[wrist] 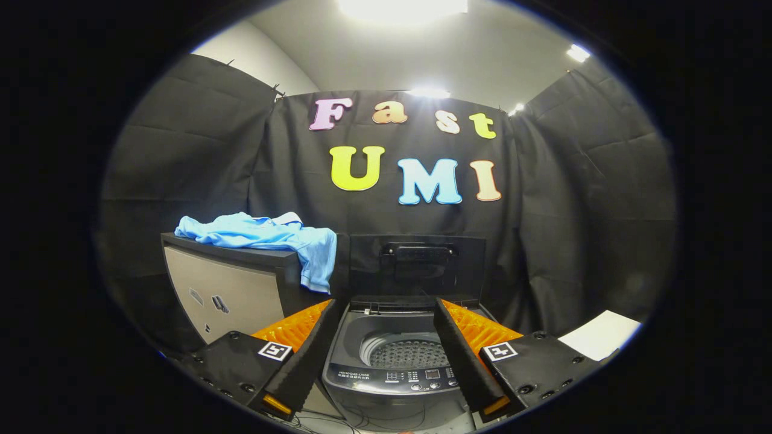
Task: Put the clothes into the washing machine and then close the washing machine lid.
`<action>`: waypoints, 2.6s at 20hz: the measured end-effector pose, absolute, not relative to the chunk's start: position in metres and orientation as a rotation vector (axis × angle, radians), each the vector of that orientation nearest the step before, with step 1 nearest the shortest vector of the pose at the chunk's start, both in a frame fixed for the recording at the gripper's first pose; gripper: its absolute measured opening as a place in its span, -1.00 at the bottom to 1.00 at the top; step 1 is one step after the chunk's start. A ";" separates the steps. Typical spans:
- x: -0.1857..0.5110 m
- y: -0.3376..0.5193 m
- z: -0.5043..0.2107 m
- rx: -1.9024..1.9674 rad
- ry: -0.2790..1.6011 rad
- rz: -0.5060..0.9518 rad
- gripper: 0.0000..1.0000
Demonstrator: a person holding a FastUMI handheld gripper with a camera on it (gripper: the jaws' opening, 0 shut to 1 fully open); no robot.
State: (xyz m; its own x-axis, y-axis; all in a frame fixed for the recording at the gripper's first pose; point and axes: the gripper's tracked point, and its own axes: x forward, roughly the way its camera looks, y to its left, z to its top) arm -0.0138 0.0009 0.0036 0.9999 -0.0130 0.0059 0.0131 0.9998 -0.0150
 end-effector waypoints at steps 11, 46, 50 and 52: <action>0.005 0.023 0.047 -0.025 -0.038 0.034 0.98; 0.155 0.239 0.140 -0.043 0.177 0.460 0.98; 0.179 0.262 0.121 -0.049 0.303 0.506 0.98; 0.186 0.269 0.123 -0.071 0.330 0.526 0.98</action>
